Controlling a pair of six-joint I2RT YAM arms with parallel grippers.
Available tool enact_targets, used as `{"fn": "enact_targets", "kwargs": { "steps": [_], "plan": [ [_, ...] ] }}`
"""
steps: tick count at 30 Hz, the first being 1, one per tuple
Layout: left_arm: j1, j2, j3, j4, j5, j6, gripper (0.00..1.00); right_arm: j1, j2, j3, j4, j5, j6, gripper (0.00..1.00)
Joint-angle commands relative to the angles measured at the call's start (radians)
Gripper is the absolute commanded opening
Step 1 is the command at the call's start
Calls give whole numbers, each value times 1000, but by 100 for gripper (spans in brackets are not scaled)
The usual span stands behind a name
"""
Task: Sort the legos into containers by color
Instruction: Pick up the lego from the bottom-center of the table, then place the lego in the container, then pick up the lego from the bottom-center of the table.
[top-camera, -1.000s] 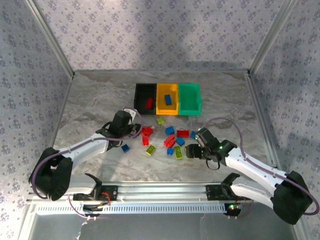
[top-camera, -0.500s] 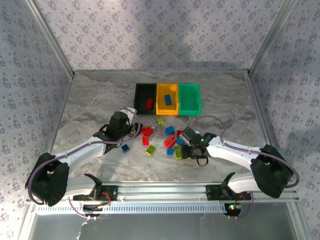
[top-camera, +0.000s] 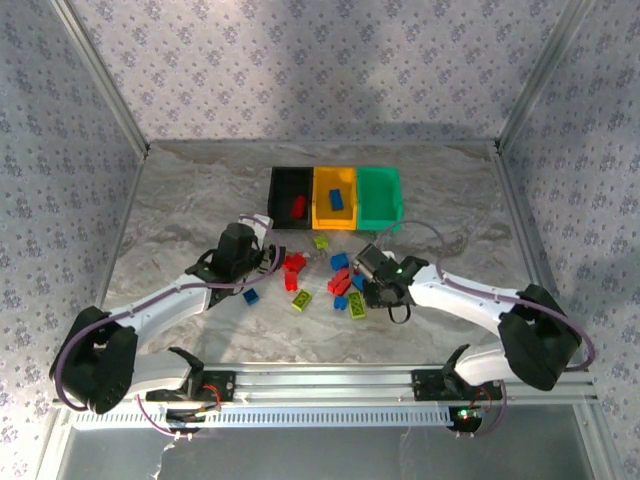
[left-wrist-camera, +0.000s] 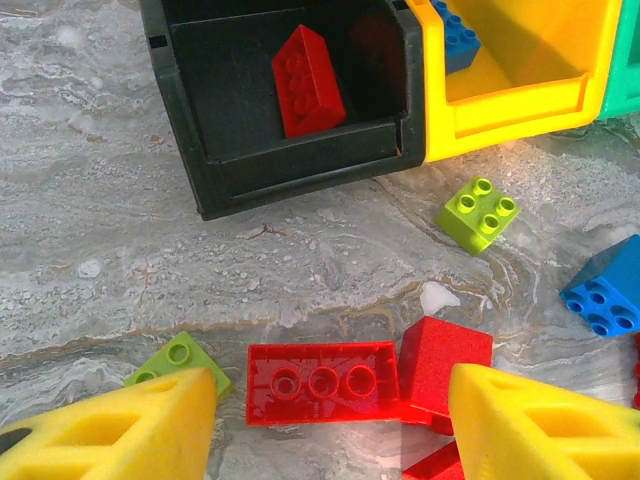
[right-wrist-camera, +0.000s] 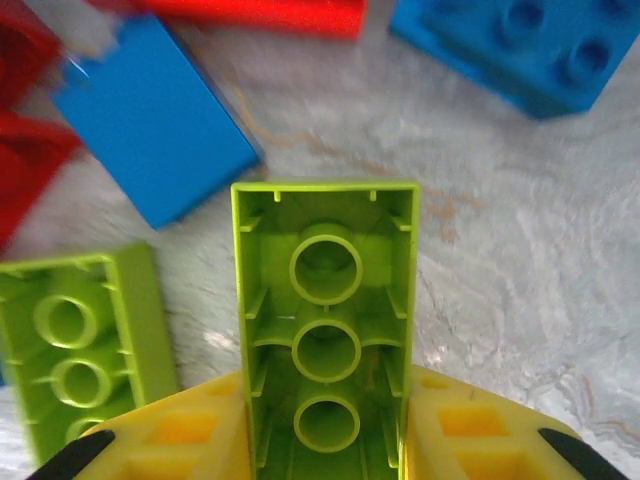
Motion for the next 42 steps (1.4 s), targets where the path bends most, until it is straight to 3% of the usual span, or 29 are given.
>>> {"fn": "enact_targets", "kwargs": {
  "steps": [1,6,10,18,24,29,35,42],
  "plan": [
    [5,12,16,14,10,-9,63,-50,-63,72,-7,62,-36,33],
    [5,8,14,8,-1,-8,63,-212,-62,105,198,-34,-125,34],
    [6,3,14,6,-9,-8,63,-336,97,243,221,-116,-189,34],
    [4,-3,7,12,-5,-15,63,-425,544,738,25,-189,-332,33],
    [7,-12,6,0,-37,-4,63,-438,645,859,-21,-144,-340,48],
    [6,-19,3,0,-36,-5,63,-420,576,795,8,-135,-346,62],
    [6,-17,5,-10,-53,-11,63,-289,399,619,6,-129,-364,60],
    [14,-2,12,-20,-65,-27,62,-104,167,262,44,-96,-246,60]
  ]
}}
